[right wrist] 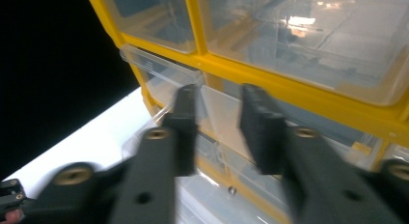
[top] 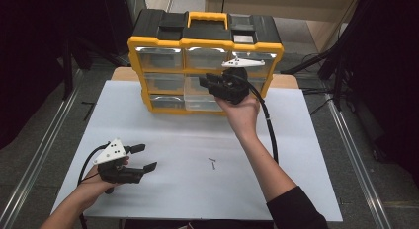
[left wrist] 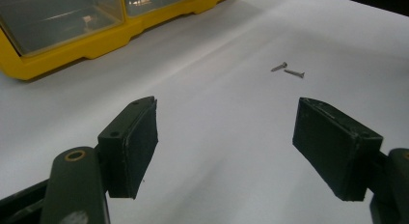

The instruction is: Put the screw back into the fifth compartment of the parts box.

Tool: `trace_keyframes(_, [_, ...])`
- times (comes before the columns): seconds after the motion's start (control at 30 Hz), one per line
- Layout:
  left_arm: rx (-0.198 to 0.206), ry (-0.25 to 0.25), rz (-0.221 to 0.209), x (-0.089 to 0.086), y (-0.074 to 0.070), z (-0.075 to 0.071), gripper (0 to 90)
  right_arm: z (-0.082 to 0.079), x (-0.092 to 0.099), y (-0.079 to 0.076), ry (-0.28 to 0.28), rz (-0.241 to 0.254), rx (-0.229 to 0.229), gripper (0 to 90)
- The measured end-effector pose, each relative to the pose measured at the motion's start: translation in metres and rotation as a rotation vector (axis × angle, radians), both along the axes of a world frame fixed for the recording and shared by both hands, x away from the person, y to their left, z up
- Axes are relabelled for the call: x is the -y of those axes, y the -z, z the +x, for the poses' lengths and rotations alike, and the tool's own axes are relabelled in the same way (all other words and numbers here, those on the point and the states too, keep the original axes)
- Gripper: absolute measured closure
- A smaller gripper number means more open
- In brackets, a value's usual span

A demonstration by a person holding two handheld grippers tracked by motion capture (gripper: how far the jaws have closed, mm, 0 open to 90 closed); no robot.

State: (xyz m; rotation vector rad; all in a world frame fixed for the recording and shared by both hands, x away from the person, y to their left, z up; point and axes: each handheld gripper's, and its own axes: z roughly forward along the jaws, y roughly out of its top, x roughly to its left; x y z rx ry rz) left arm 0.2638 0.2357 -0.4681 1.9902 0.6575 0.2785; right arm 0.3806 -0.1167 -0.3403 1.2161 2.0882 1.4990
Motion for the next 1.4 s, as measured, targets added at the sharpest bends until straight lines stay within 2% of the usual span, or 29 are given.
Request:
trace_keyframes(0.17, [-0.001,0.000,-0.002,0.000,0.000,0.000,24.1,-0.005,0.003,0.000,-0.045,0.015,0.027,43.6])
trace_keyframes(0.23, [-0.002,0.000,-0.001,0.000,0.000,0.000,24.1,-0.007,0.003,-0.001,-0.063,-0.008,0.040,37.9])
trace_keyframes(0.33, [-0.002,-0.001,0.000,0.000,0.000,0.000,24.1,-0.012,0.003,-0.002,-0.081,-0.024,0.055,33.4])
trace_keyframes(0.47, [-0.005,0.001,0.003,0.000,0.000,0.000,24.1,-0.018,0.005,-0.001,-0.111,-0.003,0.062,30.1])
trace_keyframes(0.57, [-0.004,0.004,0.005,0.000,0.000,0.000,24.1,-0.022,0.005,0.000,-0.127,-0.011,0.066,29.6])
trace_keyframes(0.77, [-0.003,-0.003,0.003,0.000,0.000,0.000,24.1,-0.031,0.009,0.001,-0.146,0.006,0.072,30.6])
trace_keyframes(0.9, [-0.003,-0.003,0.005,0.000,0.000,0.000,24.1,-0.037,0.012,0.003,-0.152,-0.013,0.074,30.7])
trace_keyframes(1.4, [-0.004,-0.006,0.001,0.000,0.000,0.000,24.1,-0.053,0.024,0.017,-0.181,0.023,0.073,31.1])
